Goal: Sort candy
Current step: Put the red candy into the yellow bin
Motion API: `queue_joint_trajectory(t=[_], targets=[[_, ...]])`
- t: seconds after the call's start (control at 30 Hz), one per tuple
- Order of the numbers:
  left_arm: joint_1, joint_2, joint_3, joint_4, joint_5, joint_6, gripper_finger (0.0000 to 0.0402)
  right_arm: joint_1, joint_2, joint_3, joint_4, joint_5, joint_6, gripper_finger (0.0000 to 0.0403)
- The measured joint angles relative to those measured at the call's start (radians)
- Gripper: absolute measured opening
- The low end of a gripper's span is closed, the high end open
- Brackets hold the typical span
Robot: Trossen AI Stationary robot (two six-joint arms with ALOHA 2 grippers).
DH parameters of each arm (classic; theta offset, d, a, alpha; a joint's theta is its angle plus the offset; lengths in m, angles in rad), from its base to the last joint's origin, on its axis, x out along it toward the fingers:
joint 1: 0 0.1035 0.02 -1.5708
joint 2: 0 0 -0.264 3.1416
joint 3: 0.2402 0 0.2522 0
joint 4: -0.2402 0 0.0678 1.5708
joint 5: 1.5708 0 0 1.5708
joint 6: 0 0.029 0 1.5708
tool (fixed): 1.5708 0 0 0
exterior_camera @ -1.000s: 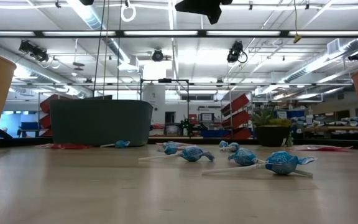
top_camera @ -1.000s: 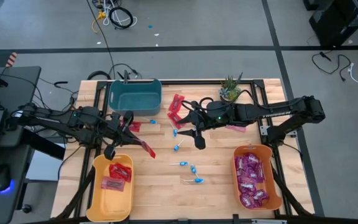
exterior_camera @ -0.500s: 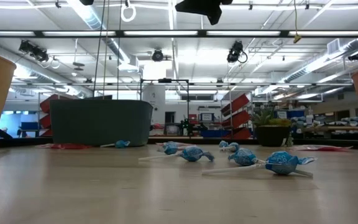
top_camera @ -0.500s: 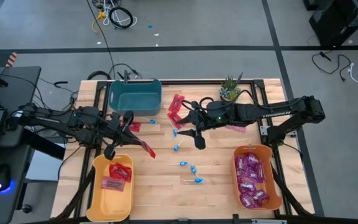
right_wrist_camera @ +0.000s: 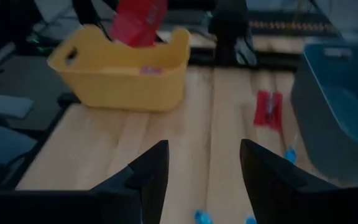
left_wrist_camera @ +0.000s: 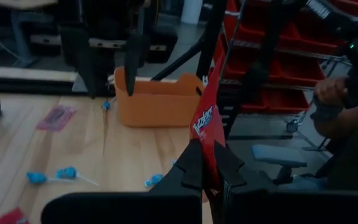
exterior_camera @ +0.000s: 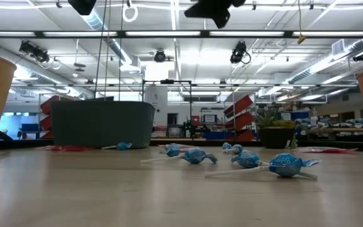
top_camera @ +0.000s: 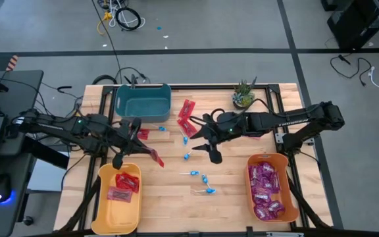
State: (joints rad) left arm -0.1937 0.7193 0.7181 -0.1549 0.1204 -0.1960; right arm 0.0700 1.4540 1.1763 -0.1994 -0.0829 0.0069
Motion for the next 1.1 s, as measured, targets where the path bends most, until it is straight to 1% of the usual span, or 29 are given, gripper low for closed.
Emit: queue_joint_trajectory(t=[0.1, 0.3, 0.43, 0.57, 0.77, 0.97, 1.1], targets=[[-0.017, 0.0, 0.0, -0.013, -0.012, -0.018, 0.0001, 0.01, 0.0, 0.0, -0.048, 0.041, 0.015, 0.0184], [-0.071, 0.0, 0.0, -0.032, -0.055, -0.044, 0.0001, 0.027, 0.0, 0.0, -0.116, 0.04, -0.006, 0.0184], [-0.109, 0.0, 0.0, -0.051, -0.106, -0.052, 0.0001, 0.029, 0.0, 0.0, -0.128, 0.039, -0.023, 0.0184], [-0.145, 0.0, 0.0, -0.055, -0.139, -0.076, 0.0001, 0.029, 0.0, 0.0, -0.13, 0.038, 0.064, 0.0185], [-0.203, 0.0, 0.0, -0.095, -0.184, -0.12, 0.0001, 0.029, 0.0, 0.0, -0.132, 0.029, 0.07, 0.0183], [-0.256, 0.0, 0.0, -0.166, -0.281, -0.182, 0.0001, 0.029, 0.0, 0.0, -0.076, 0.029, 0.069, 0.0185], [-0.285, 0.0, 0.0, -0.166, -0.304, -0.199, 0.0001, 0.029, 0.0, 0.0, 0.021, 0.029, 0.069, 0.0184]])
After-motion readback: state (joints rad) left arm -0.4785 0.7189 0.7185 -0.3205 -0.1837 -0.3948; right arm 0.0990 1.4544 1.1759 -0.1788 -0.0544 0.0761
